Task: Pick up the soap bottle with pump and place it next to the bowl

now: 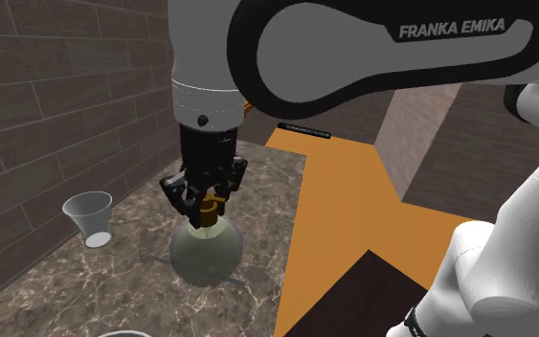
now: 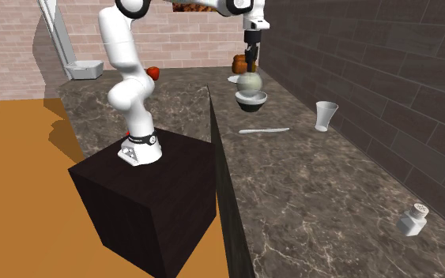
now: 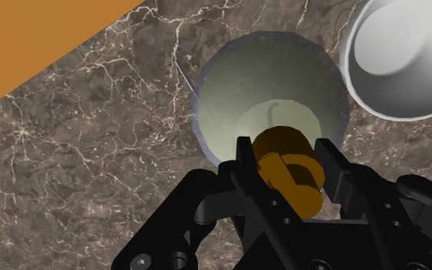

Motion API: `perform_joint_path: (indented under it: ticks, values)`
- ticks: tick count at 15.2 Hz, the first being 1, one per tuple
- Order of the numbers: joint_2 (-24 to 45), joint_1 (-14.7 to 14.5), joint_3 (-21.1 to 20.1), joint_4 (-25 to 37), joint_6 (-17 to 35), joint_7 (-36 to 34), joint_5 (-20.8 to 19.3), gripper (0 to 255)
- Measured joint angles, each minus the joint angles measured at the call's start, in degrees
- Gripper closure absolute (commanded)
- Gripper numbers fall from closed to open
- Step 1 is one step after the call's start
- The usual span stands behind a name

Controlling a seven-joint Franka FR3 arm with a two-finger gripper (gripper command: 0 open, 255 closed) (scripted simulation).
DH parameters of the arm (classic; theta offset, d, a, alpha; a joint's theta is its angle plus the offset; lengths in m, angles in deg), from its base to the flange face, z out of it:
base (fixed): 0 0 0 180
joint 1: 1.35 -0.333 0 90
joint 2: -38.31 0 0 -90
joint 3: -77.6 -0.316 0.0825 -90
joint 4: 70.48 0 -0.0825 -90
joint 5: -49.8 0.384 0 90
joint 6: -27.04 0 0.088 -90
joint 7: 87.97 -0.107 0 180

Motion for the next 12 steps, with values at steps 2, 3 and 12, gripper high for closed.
perform_joint_path:
  ticks: [2,3,12]
  values:
    - [0.21,-0.01,-0.04,-1.33,1.52,-0.07,-0.1,255]
    - [0.17,0.0,-0.02,-2.08,2.24,-0.02,-0.08,255]
    - [1.15,-0.15,-0.28,-8.04,9.06,-0.61,-0.55,255]
